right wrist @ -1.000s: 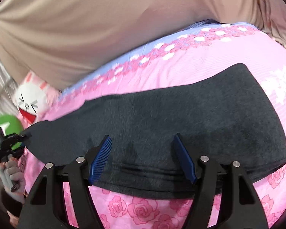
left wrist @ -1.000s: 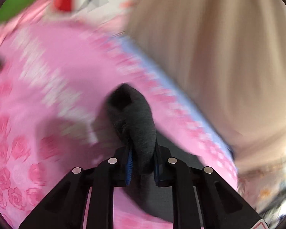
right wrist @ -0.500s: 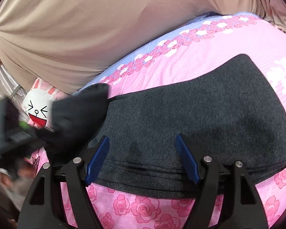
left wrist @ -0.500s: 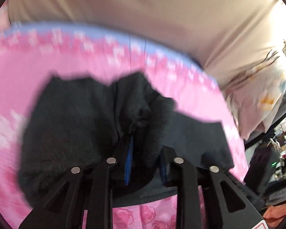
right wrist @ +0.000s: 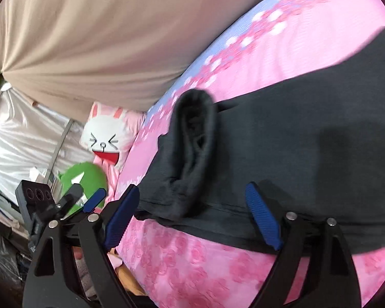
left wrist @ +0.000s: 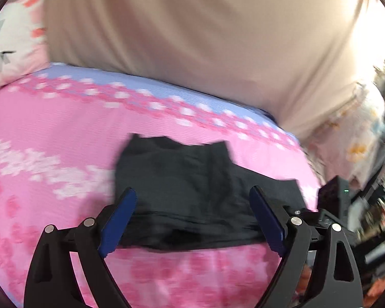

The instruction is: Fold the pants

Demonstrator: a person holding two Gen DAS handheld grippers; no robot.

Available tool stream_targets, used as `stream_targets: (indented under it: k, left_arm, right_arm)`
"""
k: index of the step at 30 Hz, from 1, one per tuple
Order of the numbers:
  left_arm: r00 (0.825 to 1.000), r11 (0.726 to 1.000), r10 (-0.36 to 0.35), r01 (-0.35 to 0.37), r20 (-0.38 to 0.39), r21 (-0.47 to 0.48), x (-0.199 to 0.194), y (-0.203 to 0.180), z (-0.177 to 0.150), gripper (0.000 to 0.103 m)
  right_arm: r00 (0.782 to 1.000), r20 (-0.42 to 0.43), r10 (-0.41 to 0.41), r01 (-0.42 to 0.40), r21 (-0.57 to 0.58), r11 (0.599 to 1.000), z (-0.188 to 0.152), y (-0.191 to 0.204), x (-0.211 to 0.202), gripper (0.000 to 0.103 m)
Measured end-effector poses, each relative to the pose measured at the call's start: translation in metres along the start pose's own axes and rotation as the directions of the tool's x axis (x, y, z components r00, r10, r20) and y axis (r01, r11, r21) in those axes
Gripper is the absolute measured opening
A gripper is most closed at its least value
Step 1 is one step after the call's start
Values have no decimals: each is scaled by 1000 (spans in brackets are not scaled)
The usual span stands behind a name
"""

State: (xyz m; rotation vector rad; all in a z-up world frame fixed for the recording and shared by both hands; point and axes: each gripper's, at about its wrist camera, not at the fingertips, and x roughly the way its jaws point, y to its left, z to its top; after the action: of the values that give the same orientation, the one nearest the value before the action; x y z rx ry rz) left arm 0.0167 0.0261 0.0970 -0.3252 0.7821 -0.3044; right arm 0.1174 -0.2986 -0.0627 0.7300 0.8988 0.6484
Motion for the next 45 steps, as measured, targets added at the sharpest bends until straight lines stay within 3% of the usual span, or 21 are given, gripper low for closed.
stream_targets:
  k: [2, 4, 6, 9, 11, 12, 13, 14, 15, 18, 20, 22, 25, 27, 29, 31, 35, 37, 38, 40, 45]
  left_arm:
    - [1000, 999, 19, -18, 13, -44, -9, 19, 0, 87]
    - [999, 997, 29, -27, 22, -73, -14, 34, -1, 87]
    - [998, 995, 45, -42, 36, -89, -22, 46, -4, 87]
    - [998, 995, 48, -44, 46, -94, -28, 58, -9, 87]
    - [999, 994, 38, -34, 37, -106, -25, 63, -12, 87]
    - [999, 993, 30, -26, 32, -111, -23, 64, -12, 87]
    - [1000, 993, 17, -14, 25, -118, -21, 64, -14, 87]
    - [1000, 993, 8, -6, 18, -121, -19, 64, -15, 87]
    - [1000, 993, 0, 1, 10, -122, -17, 64, -16, 87]
    - [1000, 994, -7, 7, 2, -106, -17, 61, -17, 87]
    - [1000, 995, -19, 20, 6, -98, -17, 60, -17, 87]
    - [999, 996, -32, 31, -5, -83, -12, 56, -19, 87]
    - [998, 996, -44, 41, -44, -76, 5, 51, -24, 87]
    - [995, 995, -62, 56, -79, -79, 18, 46, -26, 87]
    - [992, 995, -75, 67, -106, -78, 28, 40, -27, 87]
    - [988, 993, -94, 85, -123, -79, 35, 35, -27, 87]
    - [987, 994, -93, 84, -133, -73, 41, 29, -29, 87]
    - [986, 994, -85, 75, -141, -74, 43, 28, -30, 87]
    - [986, 995, -81, 71, -144, -74, 44, 27, -30, 87]
    - [987, 996, -71, 62, -145, -68, 42, 26, -28, 87]
    - [985, 996, -34, 48, -169, 80, 43, 2, -30, 87]
  right_arm:
    - [999, -20, -45, 44, -33, 998, 2, 15, 16, 83]
    - [980, 87, -177, 184, -72, 980, 4, 32, 12, 83]
    - [970, 143, -198, 218, -144, 965, 5, 49, 4, 83]
    - [976, 72, -208, 219, -233, 948, 7, 67, 21, 83]
    - [948, 30, -317, 314, -266, 912, 4, 61, 49, 83]
    - [935, 10, -355, 344, -274, 898, 1, 55, 62, 68]
    - [924, -31, -380, 356, -284, 890, -2, 50, 76, 39]
    - [928, -21, -372, 351, -285, 892, -3, 52, 75, 37]
    - [941, 1, -337, 323, -293, 900, 0, 62, 65, 24]
    - [957, 144, -253, 286, -310, 907, 14, 92, 8, 19]
    - [935, 226, -274, 338, -333, 880, 16, 99, -19, 19]
    - [900, 250, -357, 426, -327, 843, 12, 81, -29, 24]
    - [834, 97, -543, 550, -224, 805, 8, 8, -4, 34]
    - [906, 83, -416, 422, -81, 903, 6, -16, -22, 45]
    - [934, 100, -342, 347, -32, 937, 10, -19, -34, 63]
    - [938, 119, -326, 330, -18, 944, 18, -19, -37, 79]
    - [962, 14, -271, 271, -9, 962, 30, -32, -2, 79]
    - [955, 14, -297, 297, -28, 954, 30, -31, 14, 45]
    - [949, 17, -314, 314, -61, 947, 34, -25, 20, 37]
    - [970, 28, -242, 244, -76, 967, 33, -9, 11, 14]
    - [978, 101, -181, 199, -199, 960, 54, 41, -12, 14]
